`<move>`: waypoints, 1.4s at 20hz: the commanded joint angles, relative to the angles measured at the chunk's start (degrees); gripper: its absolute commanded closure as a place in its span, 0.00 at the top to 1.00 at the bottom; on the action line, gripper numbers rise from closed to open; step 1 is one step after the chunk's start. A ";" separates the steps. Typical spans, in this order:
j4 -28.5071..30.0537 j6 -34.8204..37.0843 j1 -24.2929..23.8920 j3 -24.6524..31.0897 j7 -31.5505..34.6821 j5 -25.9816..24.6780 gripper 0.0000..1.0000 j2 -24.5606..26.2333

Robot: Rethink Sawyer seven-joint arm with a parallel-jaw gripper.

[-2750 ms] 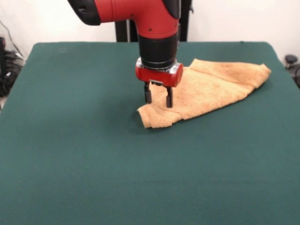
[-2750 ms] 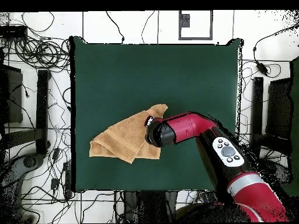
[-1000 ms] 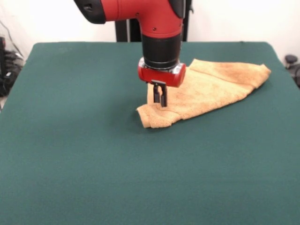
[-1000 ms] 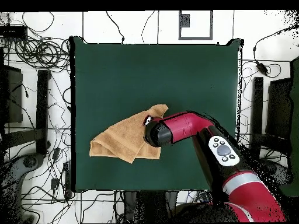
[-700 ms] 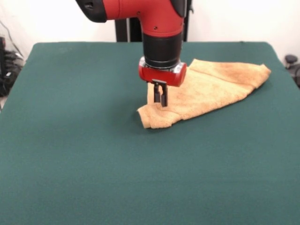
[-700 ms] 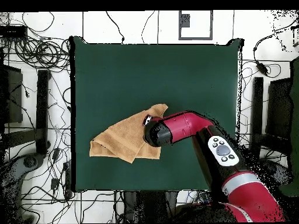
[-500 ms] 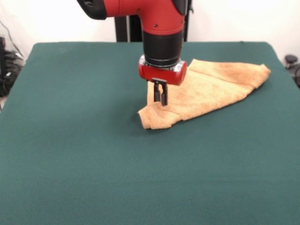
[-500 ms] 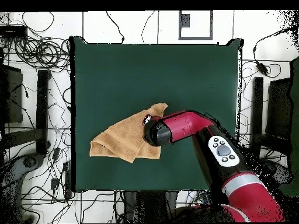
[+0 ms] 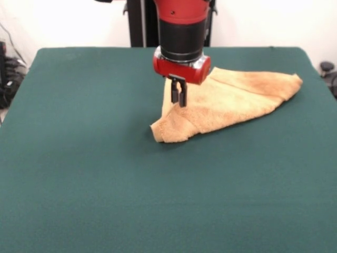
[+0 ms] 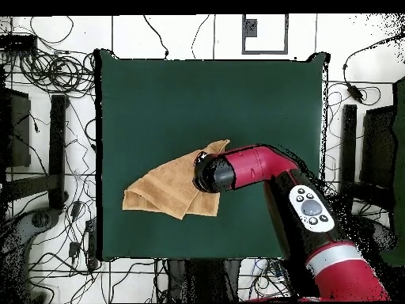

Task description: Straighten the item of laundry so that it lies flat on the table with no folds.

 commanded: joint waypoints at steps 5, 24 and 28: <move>1.20 10.85 -0.81 4.68 -12.15 4.96 0.00 -3.29; -2.59 24.01 2.51 3.31 -9.17 10.79 0.00 -4.25; -4.36 27.29 3.49 2.86 -8.67 11.25 0.00 -3.86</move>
